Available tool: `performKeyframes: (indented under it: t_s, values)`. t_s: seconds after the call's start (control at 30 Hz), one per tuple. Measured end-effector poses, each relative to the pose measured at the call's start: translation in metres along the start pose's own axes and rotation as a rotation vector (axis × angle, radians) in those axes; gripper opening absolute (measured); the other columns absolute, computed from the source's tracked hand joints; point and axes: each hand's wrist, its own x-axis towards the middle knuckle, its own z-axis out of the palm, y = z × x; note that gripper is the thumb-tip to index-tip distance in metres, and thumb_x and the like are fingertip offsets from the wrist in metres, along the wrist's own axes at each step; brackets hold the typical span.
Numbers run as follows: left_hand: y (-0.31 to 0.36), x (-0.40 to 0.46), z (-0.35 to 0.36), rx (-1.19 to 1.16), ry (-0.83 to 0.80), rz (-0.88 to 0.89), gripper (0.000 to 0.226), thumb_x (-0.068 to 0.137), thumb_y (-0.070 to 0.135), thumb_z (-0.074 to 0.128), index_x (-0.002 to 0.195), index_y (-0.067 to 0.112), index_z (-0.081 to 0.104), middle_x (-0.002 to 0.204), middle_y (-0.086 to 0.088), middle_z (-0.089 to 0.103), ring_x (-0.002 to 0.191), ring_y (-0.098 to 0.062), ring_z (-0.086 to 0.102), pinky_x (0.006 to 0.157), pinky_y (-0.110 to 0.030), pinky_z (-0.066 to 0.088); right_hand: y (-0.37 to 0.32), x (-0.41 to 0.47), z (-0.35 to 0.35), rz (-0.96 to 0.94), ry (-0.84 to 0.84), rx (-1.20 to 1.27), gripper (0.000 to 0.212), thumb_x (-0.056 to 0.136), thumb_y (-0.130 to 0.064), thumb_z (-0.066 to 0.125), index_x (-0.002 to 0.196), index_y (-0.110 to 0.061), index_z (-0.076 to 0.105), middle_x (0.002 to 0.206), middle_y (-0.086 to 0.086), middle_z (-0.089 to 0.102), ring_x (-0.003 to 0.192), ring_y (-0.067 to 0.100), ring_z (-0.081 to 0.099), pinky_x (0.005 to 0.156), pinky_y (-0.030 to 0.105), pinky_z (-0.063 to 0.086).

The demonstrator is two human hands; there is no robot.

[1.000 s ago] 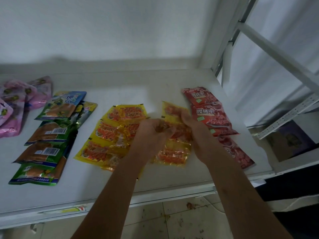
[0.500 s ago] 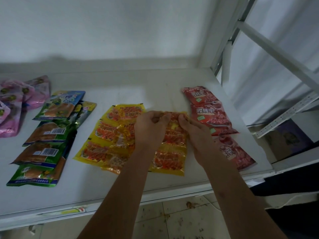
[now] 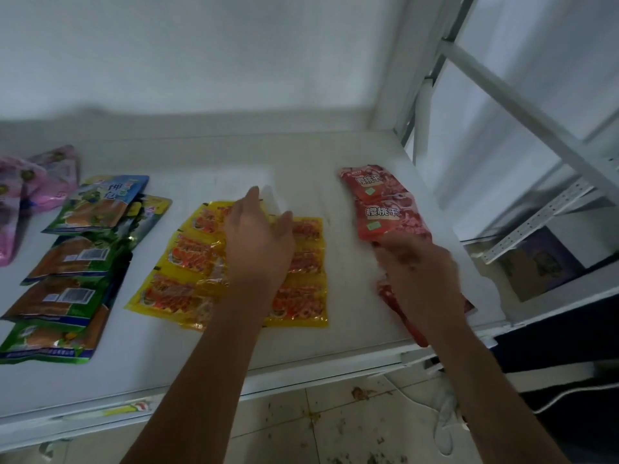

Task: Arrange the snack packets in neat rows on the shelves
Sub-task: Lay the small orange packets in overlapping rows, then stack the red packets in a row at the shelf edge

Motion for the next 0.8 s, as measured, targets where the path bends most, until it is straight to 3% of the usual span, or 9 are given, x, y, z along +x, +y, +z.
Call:
performKeyframes:
  t_s: [0.1, 0.17, 0.23, 0.3, 0.33, 0.4, 0.5, 0.63, 0.8]
  values:
    - [0.004, -0.041, 0.016, 0.013, 0.077, 0.242, 0.023, 0.103, 0.020, 0.055, 0.120, 0.015, 0.068, 0.113, -0.004, 0.069, 0.105, -0.025, 0.063, 0.094, -0.042, 0.053, 0.037, -0.011, -0.044, 0.117, 0.042, -0.287, 0.018, 0.093, -0.025, 0.075, 0.110, -0.022, 0.074, 0.107, 0.006, 0.071, 0.094, 0.024, 0.068, 0.086, 0.039, 0.057]
    - [0.012, -0.078, 0.037, 0.051, -0.119, 0.306, 0.020, 0.102, 0.024, 0.049, 0.100, 0.018, 0.068, 0.091, 0.003, 0.068, 0.082, -0.017, 0.063, 0.077, -0.040, 0.055, 0.060, -0.018, -0.056, 0.261, -0.046, -0.467, 0.048, 0.092, -0.041, 0.072, 0.131, -0.012, 0.065, 0.128, 0.021, 0.061, 0.116, 0.040, 0.058, 0.103, 0.050, 0.049]
    - [0.018, -0.107, 0.063, 0.089, -0.336, 0.277, 0.021, 0.106, 0.029, 0.048, 0.100, 0.018, 0.066, 0.088, 0.003, 0.067, 0.079, -0.014, 0.063, 0.074, -0.040, 0.056, 0.072, -0.024, -0.054, 0.301, -0.135, -0.538, 0.065, 0.089, -0.063, 0.061, 0.129, -0.012, 0.065, 0.121, 0.021, 0.063, 0.113, 0.040, 0.058, 0.102, 0.050, 0.049]
    - [0.021, -0.119, 0.083, 0.109, -0.402, 0.225, 0.024, 0.106, 0.037, 0.050, 0.106, 0.018, 0.064, 0.096, 0.000, 0.069, 0.088, -0.018, 0.065, 0.078, -0.041, 0.059, 0.073, -0.026, -0.050, 0.343, -0.164, -0.420, 0.074, 0.074, -0.077, 0.055, 0.118, -0.019, 0.066, 0.108, 0.011, 0.069, 0.103, 0.035, 0.064, 0.096, 0.050, 0.053]
    - [0.022, -0.120, 0.089, 0.097, -0.381, 0.192, 0.027, 0.104, 0.042, 0.052, 0.106, 0.018, 0.064, 0.097, 0.000, 0.070, 0.089, -0.019, 0.067, 0.077, -0.042, 0.059, 0.072, -0.024, -0.050, 0.369, -0.157, -0.322, 0.074, 0.069, -0.076, 0.061, 0.116, -0.019, 0.064, 0.105, 0.007, 0.070, 0.102, 0.033, 0.065, 0.095, 0.050, 0.055]
    - [0.023, -0.118, 0.095, 0.009, -0.326, 0.107, 0.032, 0.100, 0.050, 0.059, 0.099, 0.018, 0.063, 0.086, 0.001, 0.070, 0.079, -0.017, 0.068, 0.070, -0.037, 0.060, 0.066, -0.020, -0.055, 0.393, -0.166, -0.139, 0.058, 0.077, -0.051, 0.083, 0.116, -0.015, 0.059, 0.102, 0.003, 0.069, 0.099, 0.028, 0.068, 0.091, 0.046, 0.056]
    - [0.026, -0.121, 0.092, -0.178, -0.281, -0.033, 0.036, 0.088, 0.057, 0.075, 0.092, 0.024, 0.061, 0.074, 0.008, 0.067, 0.067, -0.002, 0.065, 0.057, -0.015, 0.051, 0.069, -0.019, -0.063, 0.427, -0.185, 0.141, 0.038, 0.084, -0.020, 0.086, 0.112, -0.014, 0.061, 0.101, 0.005, 0.073, 0.095, 0.026, 0.073, 0.088, 0.047, 0.061]
    - [0.016, -0.124, 0.093, -0.277, -0.365, -0.044, 0.031, 0.083, 0.054, 0.081, 0.104, 0.033, 0.071, 0.086, 0.018, 0.076, 0.078, 0.001, 0.071, 0.073, -0.030, 0.062, 0.068, -0.031, -0.051, 0.408, -0.207, 0.533, 0.038, 0.088, -0.010, 0.080, 0.123, -0.006, 0.065, 0.106, 0.012, 0.078, 0.097, 0.032, 0.077, 0.083, 0.043, 0.063]
    - [0.010, -0.113, 0.095, -0.369, -0.348, -0.029, 0.014, 0.093, 0.037, 0.078, 0.098, 0.025, 0.079, 0.072, 0.011, 0.074, 0.061, -0.005, 0.064, 0.059, -0.028, 0.049, 0.070, -0.030, -0.040, 0.232, -0.239, 0.441, 0.014, 0.095, -0.022, 0.076, 0.102, -0.009, 0.078, 0.091, 0.010, 0.080, 0.090, 0.031, 0.077, 0.083, 0.046, 0.062]
